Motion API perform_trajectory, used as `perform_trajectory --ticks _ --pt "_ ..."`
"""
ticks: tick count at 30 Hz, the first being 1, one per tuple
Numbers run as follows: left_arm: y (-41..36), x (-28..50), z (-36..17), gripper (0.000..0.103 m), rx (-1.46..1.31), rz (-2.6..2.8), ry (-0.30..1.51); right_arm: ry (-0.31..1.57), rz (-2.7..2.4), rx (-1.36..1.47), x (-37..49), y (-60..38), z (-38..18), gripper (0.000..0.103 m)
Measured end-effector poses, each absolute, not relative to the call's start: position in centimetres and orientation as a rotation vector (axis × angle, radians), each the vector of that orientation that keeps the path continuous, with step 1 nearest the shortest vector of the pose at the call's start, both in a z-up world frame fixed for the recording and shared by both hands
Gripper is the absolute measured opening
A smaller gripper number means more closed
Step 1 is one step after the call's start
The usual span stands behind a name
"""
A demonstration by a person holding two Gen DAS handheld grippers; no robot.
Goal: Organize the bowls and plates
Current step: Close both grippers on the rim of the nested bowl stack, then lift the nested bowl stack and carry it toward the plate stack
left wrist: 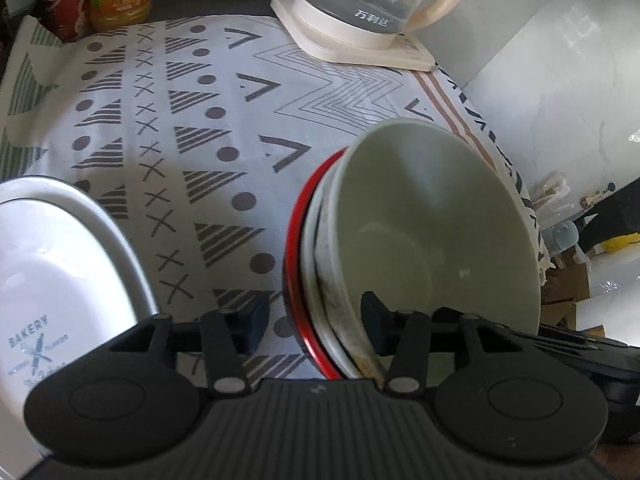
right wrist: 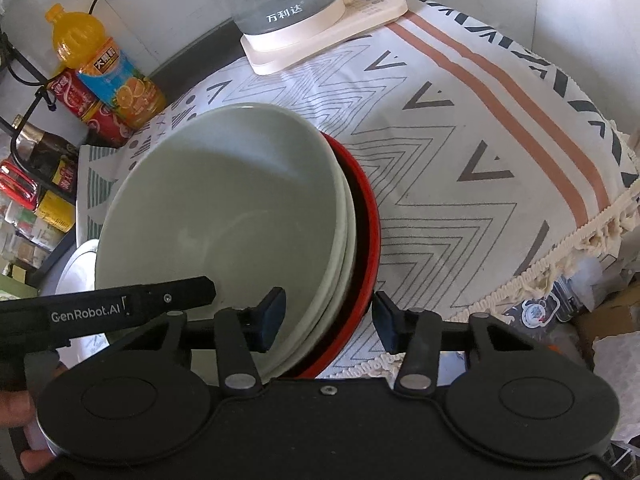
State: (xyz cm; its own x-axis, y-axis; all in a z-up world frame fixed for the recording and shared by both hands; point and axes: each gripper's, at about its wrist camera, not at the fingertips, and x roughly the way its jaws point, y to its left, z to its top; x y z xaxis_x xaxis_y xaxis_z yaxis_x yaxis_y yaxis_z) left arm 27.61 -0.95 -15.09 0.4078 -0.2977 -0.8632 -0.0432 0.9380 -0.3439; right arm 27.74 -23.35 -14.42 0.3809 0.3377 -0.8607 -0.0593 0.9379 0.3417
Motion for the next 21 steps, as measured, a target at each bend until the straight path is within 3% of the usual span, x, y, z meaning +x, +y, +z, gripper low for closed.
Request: perform_trajectory --ticks 6,21 --pt "-1.5 27.6 -15.0 0.041 -0.31 -0.16 1.148 1.159 0.24 0.317 27.8 -24.0 -14.4 0.035" --pt "-0.9 26.9 -12.7 0.041 -0.309 -0.135 1.093 1.08 0.288 0.316 27.4 -23.8 -11.7 0.033"
